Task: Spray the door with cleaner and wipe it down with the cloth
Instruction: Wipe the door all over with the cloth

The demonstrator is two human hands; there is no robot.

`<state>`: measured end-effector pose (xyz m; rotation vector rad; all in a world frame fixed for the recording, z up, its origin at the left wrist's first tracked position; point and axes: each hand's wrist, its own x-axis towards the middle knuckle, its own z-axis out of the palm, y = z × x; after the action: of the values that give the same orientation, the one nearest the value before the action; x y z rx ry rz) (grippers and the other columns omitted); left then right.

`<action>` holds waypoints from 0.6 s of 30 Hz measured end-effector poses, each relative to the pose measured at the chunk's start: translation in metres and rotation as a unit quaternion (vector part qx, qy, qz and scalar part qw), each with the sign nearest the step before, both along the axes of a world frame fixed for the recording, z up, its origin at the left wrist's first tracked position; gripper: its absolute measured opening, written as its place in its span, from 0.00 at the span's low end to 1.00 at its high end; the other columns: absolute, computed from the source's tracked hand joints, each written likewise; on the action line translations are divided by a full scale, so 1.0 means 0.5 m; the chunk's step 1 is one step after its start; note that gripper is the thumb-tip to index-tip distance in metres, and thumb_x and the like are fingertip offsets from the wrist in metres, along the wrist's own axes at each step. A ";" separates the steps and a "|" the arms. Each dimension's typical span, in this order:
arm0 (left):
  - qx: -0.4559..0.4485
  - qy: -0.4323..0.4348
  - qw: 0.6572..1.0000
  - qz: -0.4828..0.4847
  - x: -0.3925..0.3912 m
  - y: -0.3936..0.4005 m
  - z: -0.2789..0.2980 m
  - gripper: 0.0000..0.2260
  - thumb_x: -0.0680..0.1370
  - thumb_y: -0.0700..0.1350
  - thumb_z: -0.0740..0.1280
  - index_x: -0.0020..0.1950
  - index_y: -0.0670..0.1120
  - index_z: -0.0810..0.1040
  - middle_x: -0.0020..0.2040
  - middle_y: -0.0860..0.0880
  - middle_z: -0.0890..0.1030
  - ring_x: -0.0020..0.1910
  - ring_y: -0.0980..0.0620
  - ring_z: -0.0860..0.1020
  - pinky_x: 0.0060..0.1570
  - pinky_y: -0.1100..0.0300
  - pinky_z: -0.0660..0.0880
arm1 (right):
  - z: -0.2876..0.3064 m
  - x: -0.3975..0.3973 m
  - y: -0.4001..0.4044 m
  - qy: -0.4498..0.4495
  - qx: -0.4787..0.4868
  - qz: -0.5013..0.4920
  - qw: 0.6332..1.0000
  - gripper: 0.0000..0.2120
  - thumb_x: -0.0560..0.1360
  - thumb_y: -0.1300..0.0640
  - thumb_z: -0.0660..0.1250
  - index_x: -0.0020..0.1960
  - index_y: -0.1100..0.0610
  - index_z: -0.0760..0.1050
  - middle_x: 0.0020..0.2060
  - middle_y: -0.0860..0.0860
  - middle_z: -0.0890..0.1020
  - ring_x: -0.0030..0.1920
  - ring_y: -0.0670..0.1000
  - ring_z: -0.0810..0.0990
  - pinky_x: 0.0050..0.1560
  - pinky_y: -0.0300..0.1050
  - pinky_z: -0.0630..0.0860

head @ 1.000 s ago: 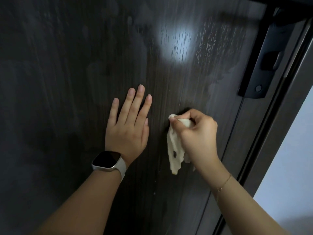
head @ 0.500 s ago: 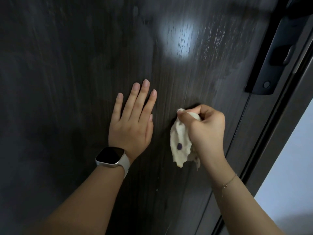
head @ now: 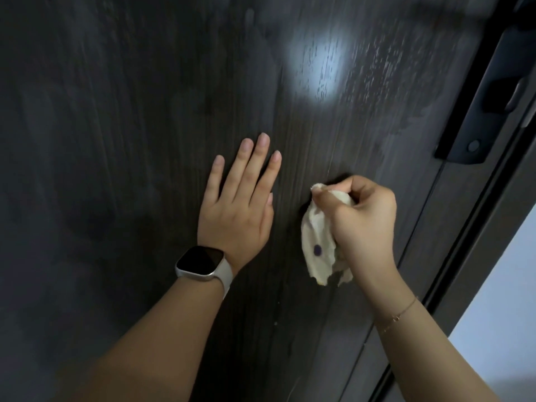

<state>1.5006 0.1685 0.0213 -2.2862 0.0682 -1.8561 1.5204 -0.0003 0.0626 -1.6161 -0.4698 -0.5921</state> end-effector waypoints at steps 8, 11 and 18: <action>-0.003 0.005 1.000 0.000 0.000 0.000 -0.003 0.23 0.82 0.44 0.55 0.78 0.44 0.59 0.78 0.45 0.56 0.78 0.46 0.56 0.77 0.46 0.50 | 0.002 0.000 0.003 -0.035 -0.043 -0.010 0.998 0.09 0.72 0.57 0.73 0.35 0.57 0.77 0.30 0.50 0.81 0.34 0.49 0.81 0.36 0.41 0.77; -0.003 0.010 1.000 0.003 -0.002 -0.001 0.001 0.24 0.82 0.44 0.56 0.78 0.44 0.58 0.78 0.45 0.55 0.78 0.46 0.56 0.77 0.46 0.49 | 0.000 0.003 -0.014 -0.020 -0.040 -0.002 0.999 0.10 0.72 0.58 0.73 0.34 0.56 0.77 0.29 0.48 0.81 0.33 0.46 0.80 0.35 0.39 0.76; -0.003 0.011 1.000 0.004 -0.004 -0.002 0.002 0.23 0.83 0.44 0.54 0.78 0.44 0.58 0.78 0.45 0.55 0.78 0.46 0.56 0.77 0.47 0.48 | -0.002 0.003 -0.003 -0.045 -0.059 -0.030 0.997 0.10 0.73 0.56 0.73 0.35 0.58 0.76 0.30 0.50 0.81 0.34 0.50 0.81 0.39 0.50 0.79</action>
<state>1.4988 0.1675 0.0223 -2.3089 0.0576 -1.8298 1.5220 -0.0017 0.0618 -1.7247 -0.5324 -0.6957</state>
